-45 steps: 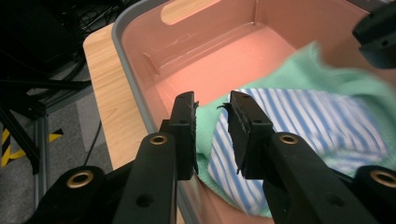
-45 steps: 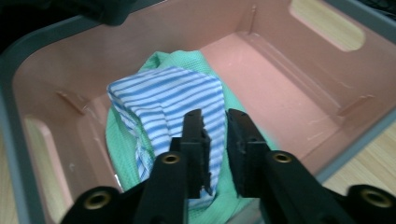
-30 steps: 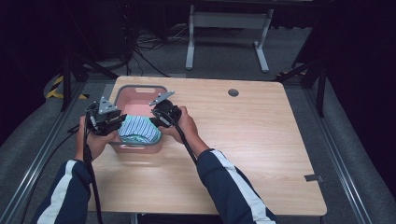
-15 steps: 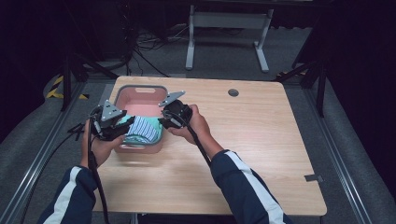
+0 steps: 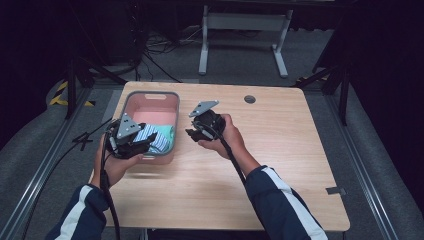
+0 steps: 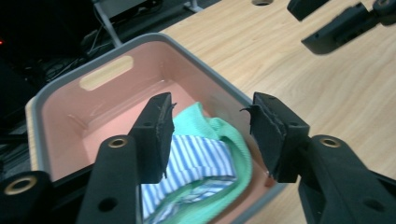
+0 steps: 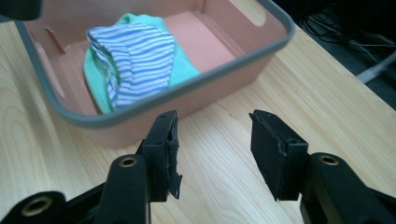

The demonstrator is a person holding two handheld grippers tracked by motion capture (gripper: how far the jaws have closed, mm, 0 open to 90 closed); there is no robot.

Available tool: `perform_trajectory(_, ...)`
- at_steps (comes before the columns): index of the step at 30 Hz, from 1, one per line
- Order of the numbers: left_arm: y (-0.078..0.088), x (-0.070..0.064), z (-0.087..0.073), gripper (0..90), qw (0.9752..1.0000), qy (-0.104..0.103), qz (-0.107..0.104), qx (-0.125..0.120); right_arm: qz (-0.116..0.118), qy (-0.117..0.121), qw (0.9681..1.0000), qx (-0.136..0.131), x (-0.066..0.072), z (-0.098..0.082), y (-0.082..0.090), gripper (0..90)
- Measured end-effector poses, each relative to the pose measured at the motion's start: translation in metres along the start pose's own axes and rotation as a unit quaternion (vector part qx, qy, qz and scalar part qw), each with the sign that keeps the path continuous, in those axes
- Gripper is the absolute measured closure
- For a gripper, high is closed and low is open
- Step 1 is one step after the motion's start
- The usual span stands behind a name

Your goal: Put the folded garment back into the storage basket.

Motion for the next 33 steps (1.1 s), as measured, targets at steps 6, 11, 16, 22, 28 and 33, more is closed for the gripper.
perform_trajectory(6, -0.003, -0.009, 0.001, 35.2, 1.0, -0.002, -0.006, 0.001, -0.01, 0.005, 0.9999, 0.004, -0.008, -0.016, 0.011, 47.2)
perform_trajectory(11, -0.006, -0.016, -0.001, 29.3, 0.9997, -0.012, -0.02, 0.004, -0.021, 0.016, 0.9997, 0.004, -0.013, -0.03, 0.019, 42.7)
perform_trajectory(16, -0.014, -0.029, -0.007, 26.6, 0.9985, -0.031, -0.039, 0.025, -0.027, 0.018, 0.9995, 0.004, -0.018, -0.042, 0.028, 38.8)
perform_trajectory(22, -0.026, -0.045, -0.013, 28.5, 0.9964, -0.052, -0.04, 0.054, -0.043, 0.019, 0.9988, 0.012, -0.028, -0.063, 0.039, 35.0)
perform_trajectory(28, -0.031, -0.061, -0.016, 27.4, 0.9946, -0.069, -0.055, 0.054, -0.058, 0.031, 0.9975, 0.023, -0.034, -0.083, 0.047, 33.6)
perform_trajectory(33, -0.039, -0.073, -0.018, 27.7, 0.993, -0.079, -0.063, 0.06, -0.061, 0.029, 0.9973, 0.027, -0.039, -0.099, 0.054, 33.6)
Point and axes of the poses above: each handheld gripper's, and its own axes: y roughly backward along the jaws, z roughly out of its top, x roughly to its left, the point moved 2 cm from there along -y, roughly forward along the jaws, and after that the axes turned 14 degrees about -z, right-handed, at the moved point
